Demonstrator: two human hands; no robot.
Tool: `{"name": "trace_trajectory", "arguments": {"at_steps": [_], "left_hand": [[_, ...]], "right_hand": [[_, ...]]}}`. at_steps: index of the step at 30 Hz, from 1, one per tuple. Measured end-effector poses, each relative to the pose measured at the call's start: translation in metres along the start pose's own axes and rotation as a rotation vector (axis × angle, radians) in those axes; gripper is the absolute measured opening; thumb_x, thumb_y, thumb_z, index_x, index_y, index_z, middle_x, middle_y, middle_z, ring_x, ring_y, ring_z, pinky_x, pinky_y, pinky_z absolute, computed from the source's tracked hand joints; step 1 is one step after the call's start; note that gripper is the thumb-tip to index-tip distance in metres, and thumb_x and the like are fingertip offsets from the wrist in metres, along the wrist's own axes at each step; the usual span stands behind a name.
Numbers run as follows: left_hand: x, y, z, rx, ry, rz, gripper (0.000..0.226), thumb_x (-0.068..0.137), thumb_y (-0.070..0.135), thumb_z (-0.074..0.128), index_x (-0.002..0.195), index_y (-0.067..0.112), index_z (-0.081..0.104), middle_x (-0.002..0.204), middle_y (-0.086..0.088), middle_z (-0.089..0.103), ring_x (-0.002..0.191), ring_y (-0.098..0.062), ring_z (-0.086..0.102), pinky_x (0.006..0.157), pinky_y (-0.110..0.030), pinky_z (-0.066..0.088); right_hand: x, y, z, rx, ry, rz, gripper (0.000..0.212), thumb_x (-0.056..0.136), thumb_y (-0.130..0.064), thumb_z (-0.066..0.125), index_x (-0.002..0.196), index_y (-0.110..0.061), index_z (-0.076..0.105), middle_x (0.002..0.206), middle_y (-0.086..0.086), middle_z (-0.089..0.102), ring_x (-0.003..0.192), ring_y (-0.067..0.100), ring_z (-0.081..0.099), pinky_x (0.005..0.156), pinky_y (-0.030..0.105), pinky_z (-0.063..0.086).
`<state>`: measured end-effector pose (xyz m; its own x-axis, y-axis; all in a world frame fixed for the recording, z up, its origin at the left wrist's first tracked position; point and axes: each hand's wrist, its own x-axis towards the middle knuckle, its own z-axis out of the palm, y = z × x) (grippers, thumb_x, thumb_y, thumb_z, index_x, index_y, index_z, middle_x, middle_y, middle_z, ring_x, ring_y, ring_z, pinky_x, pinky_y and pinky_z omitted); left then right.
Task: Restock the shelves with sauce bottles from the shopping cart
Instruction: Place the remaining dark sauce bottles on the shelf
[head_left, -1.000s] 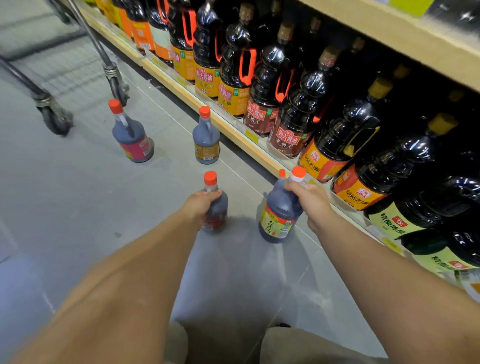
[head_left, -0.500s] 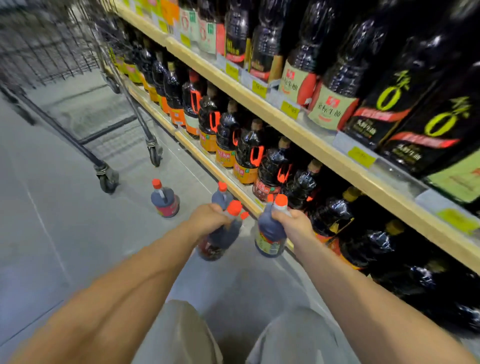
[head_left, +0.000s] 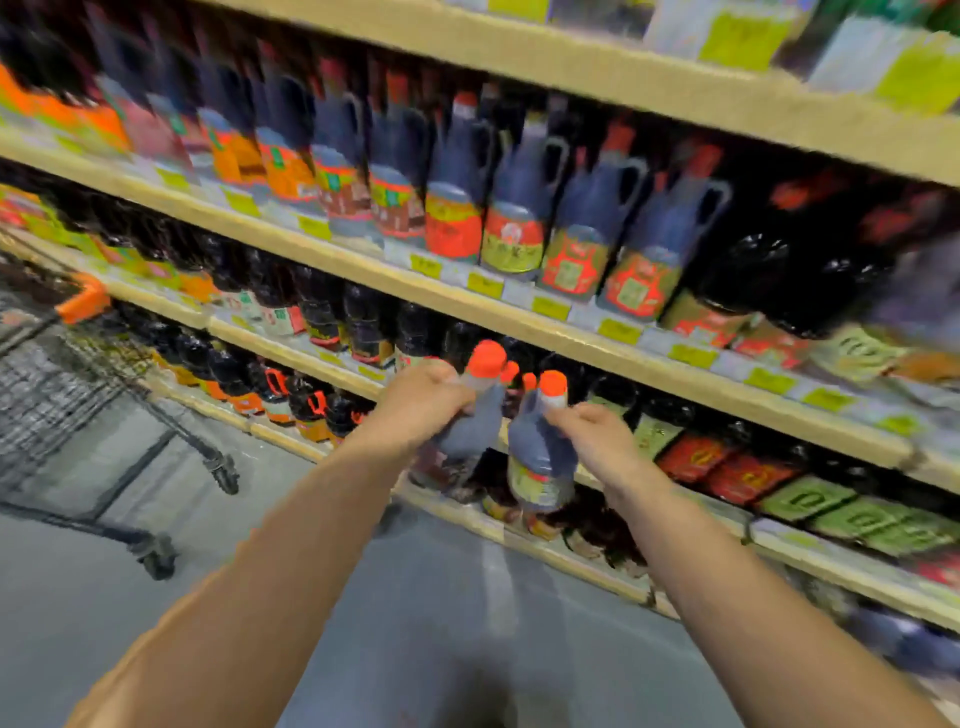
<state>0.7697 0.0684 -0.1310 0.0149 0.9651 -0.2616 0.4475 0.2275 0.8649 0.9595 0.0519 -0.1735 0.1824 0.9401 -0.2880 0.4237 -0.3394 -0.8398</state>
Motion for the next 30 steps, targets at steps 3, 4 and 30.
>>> {"name": "trace_trajectory", "arguments": {"at_steps": [3, 4, 30], "left_hand": [[-0.029, 0.056, -0.004, -0.096, -0.073, 0.097, 0.035, 0.072, 0.023, 0.069, 0.045, 0.018, 0.047, 0.060, -0.006, 0.046, 0.061, -0.020, 0.045, 0.060, -0.033, 0.029], [-0.037, 0.071, -0.002, -0.106, -0.108, 0.111, 0.032, 0.070, 0.021, 0.069, 0.048, 0.017, 0.047, 0.062, -0.006, 0.044, 0.061, -0.020, 0.042, 0.059, -0.032, 0.028], [-0.244, 0.263, 0.327, -0.158, -0.609, 0.412, 0.024, 0.073, 0.006, 0.067, 0.052, 0.013, 0.056, 0.062, -0.005, 0.052, 0.062, -0.014, 0.046, 0.057, -0.027, 0.033]], "right_hand": [[-0.043, -0.024, -0.047, 0.075, 0.099, 0.025, 0.030, 0.089, -0.027, 0.058, 0.065, -0.014, 0.047, 0.066, 0.010, 0.040, 0.066, 0.020, 0.038, 0.066, 0.033, 0.024], [-0.058, -0.029, -0.061, 0.105, 0.136, 0.041, 0.034, 0.089, -0.027, 0.057, 0.062, -0.015, 0.042, 0.064, 0.008, 0.036, 0.064, 0.019, 0.036, 0.066, 0.033, 0.023], [-0.323, 0.125, -0.406, 0.203, 0.772, 0.212, 0.033, 0.090, -0.020, 0.057, 0.061, -0.011, 0.045, 0.063, 0.010, 0.040, 0.062, 0.020, 0.040, 0.061, 0.032, 0.027]]}}
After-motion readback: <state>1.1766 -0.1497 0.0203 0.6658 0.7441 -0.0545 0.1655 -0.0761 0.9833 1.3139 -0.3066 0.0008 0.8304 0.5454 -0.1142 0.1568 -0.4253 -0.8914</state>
